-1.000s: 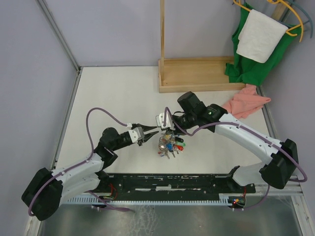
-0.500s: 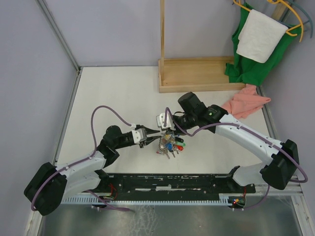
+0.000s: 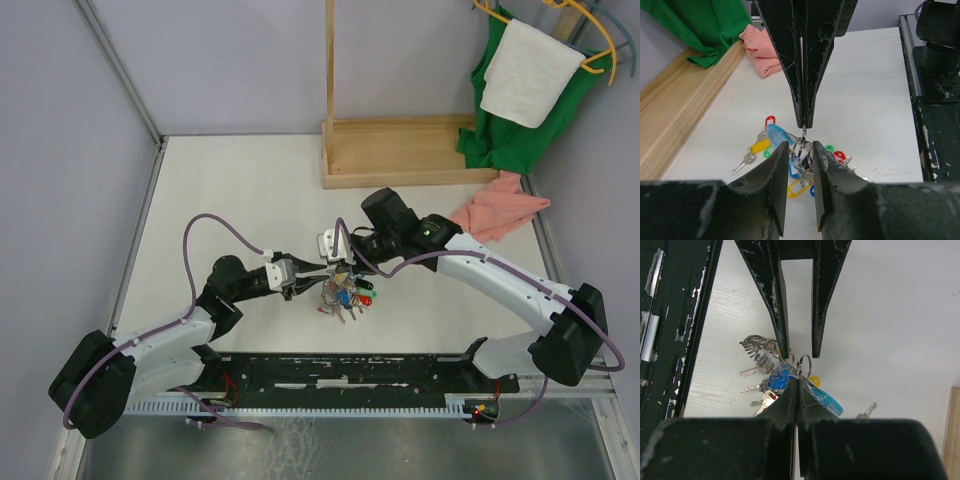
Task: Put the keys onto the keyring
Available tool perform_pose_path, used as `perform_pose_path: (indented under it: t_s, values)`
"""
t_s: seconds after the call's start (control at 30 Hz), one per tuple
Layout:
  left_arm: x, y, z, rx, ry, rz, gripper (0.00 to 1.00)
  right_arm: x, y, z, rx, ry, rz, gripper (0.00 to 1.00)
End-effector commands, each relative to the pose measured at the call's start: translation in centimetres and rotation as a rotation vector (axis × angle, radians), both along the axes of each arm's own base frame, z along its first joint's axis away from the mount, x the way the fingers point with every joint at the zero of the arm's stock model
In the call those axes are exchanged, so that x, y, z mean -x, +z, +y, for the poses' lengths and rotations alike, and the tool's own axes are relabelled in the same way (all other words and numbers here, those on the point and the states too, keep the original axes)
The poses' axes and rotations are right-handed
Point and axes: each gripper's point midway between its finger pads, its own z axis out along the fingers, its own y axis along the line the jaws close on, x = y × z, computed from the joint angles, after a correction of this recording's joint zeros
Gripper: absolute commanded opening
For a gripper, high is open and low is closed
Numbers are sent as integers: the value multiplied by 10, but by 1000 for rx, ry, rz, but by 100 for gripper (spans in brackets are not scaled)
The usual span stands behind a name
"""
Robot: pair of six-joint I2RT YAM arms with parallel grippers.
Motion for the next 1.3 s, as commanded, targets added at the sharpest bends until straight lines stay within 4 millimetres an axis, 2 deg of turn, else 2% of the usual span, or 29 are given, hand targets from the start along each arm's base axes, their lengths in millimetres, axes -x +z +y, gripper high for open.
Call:
perform_pose_path:
  t_s: [0.0,0.23,0.5,1.27]
  values:
    - [-1,31,-5,73,-15,-32,32,-4,23,11,-84,4,-52,1]
    - [-2,29,-9,67,-26,-5,30,-4,21,11,-87,-4,-40,1]
    - [-7,23,-11,48,-16,26,22,-4,22,11,-91,-13,-39,1]
    - [-22,2,-4,-5,86,98,21,-9,25,11,-109,-49,-50,1]
